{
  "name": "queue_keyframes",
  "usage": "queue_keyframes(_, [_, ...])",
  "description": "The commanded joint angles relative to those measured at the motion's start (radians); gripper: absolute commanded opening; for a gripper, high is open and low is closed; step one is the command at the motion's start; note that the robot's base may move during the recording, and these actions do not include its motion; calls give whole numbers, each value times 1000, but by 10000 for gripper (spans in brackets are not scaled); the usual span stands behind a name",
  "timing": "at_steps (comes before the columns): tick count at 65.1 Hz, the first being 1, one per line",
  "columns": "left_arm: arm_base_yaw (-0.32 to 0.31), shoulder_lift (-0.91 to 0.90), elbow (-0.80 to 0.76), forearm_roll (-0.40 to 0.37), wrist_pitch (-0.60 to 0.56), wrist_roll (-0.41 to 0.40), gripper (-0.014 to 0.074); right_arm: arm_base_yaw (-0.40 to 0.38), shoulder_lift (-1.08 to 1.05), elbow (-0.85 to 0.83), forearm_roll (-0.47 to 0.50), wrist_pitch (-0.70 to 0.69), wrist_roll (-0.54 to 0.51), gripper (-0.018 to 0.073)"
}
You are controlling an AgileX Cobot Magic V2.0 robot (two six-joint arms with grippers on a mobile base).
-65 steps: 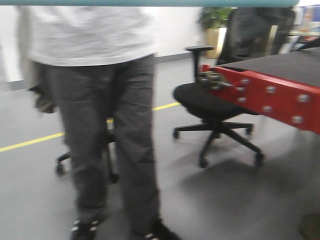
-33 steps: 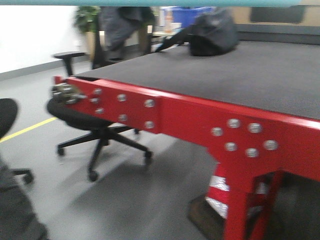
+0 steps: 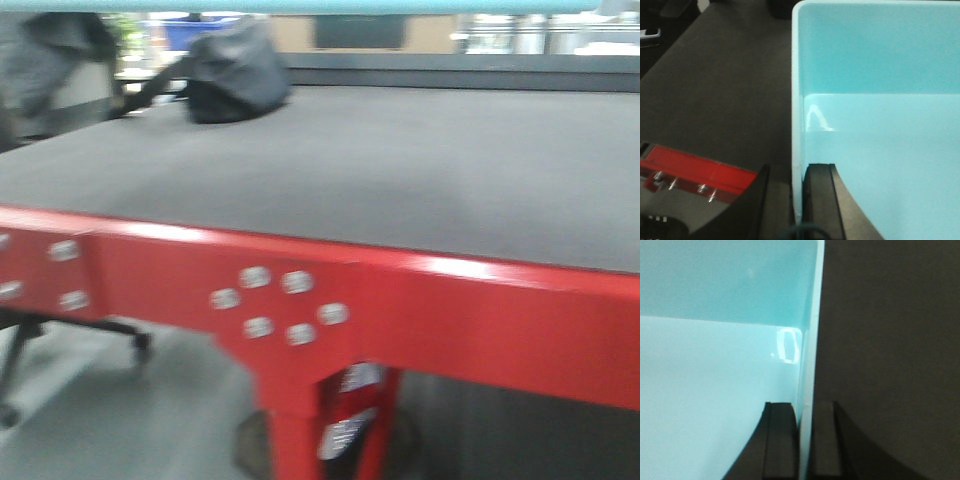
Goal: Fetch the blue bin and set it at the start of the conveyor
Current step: 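Carry the bin in both grippers while driving to the red conveyor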
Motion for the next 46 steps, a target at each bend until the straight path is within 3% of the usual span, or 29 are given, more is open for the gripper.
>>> queue_keyframes(1, [-7, -8, -3, 44, -18, 3, -111, 3, -14, -8, -23, -20, -8, -165])
queue_keyframes(46, [-7, -8, -3, 44, -18, 3, -111, 3, -14, -8, -23, -22, -8, -165])
